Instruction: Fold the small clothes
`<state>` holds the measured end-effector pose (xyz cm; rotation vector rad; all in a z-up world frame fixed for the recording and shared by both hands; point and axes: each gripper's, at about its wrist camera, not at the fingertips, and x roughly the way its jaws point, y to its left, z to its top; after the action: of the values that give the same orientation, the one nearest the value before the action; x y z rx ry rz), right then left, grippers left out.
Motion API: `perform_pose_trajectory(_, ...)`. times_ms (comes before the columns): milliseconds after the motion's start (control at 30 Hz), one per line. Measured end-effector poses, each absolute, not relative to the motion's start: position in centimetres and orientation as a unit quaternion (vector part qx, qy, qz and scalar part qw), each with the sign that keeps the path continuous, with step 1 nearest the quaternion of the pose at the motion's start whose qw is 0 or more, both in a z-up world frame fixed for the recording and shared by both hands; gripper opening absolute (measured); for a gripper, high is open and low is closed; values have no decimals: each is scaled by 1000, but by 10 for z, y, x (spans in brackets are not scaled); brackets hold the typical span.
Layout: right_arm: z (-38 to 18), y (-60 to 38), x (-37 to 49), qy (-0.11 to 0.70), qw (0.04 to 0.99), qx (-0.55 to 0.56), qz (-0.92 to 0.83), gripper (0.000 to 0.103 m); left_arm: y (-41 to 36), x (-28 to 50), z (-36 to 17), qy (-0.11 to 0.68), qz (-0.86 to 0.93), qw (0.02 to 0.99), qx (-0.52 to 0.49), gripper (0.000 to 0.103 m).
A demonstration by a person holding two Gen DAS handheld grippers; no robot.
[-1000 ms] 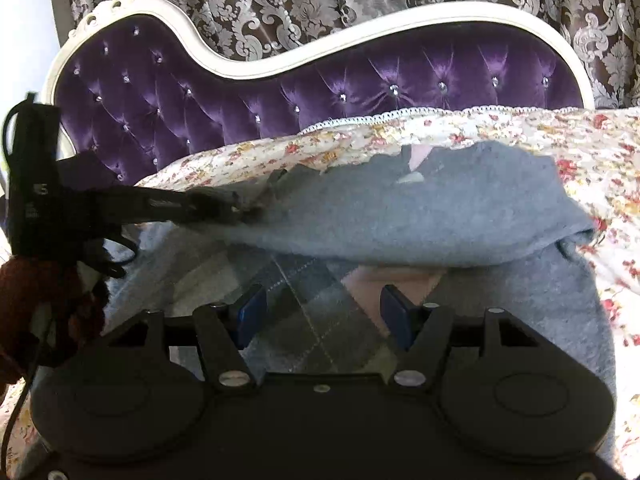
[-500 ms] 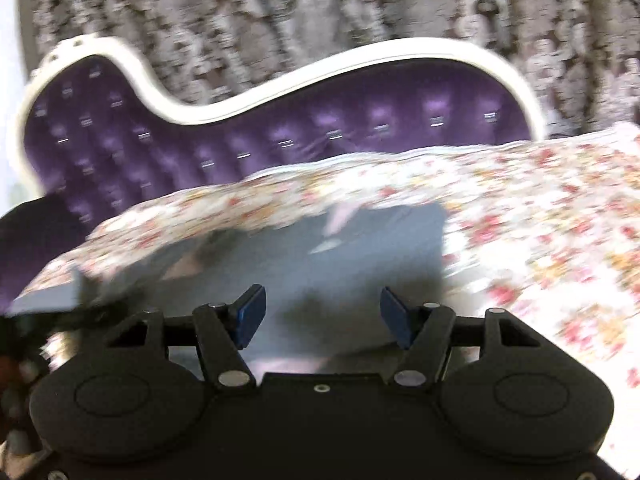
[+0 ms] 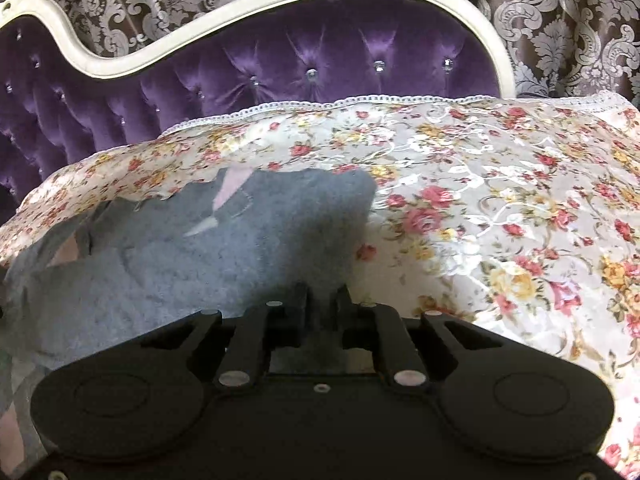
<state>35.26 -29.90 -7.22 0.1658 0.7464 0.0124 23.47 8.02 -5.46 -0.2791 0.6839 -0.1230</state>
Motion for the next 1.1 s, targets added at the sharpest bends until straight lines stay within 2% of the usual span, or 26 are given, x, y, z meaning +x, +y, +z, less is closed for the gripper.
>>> perform_pose_trajectory(100, -73, -303, 354, 360, 930, 69, -20, 19, 81, 230, -56, 336, -70, 932, -115, 42)
perform_pose_trajectory(167, -73, -307, 353, 361, 929, 73, -26, 19, 79, 229, -55, 338, -81, 933, -94, 48)
perform_pose_trajectory(200, -72, -308, 354, 363, 929, 74, -26, 20, 77, 229, -55, 339, -89, 933, -86, 57)
perform_pose_trajectory(233, -71, -307, 354, 363, 929, 68, -30, 32, 74, 230, -56, 341, -102, 932, -74, 69)
perform_pose_trajectory(267, -70, -306, 355, 364, 929, 62, -34, 40, 71, 231, -56, 343, -112, 930, -66, 74)
perform_pose_trajectory(300, -69, -305, 355, 364, 929, 54, -42, 54, 67, 232, -56, 346, -118, 929, -58, 83)
perform_pose_trajectory(333, -67, -304, 354, 361, 930, 50, -48, 60, 63, 232, -56, 349, -120, 928, -50, 89)
perform_pose_trajectory(467, -53, -302, 343, 343, 936, 54, -58, 70, 47, 232, -58, 356, -115, 927, -13, 103)
perform_pose_trajectory(533, -43, -297, 335, 328, 942, 55, -54, 82, 39, 232, -61, 357, -111, 927, 4, 103)
perform_pose_trajectory(800, -14, -249, 297, 291, 955, 60, 25, 103, 51, 212, -46, 343, -114, 932, -21, 103)
perform_pose_trajectory(1100, -26, -176, 263, 292, 947, 56, 121, 102, 150, 178, -26, 320, -48, 943, -80, 102)
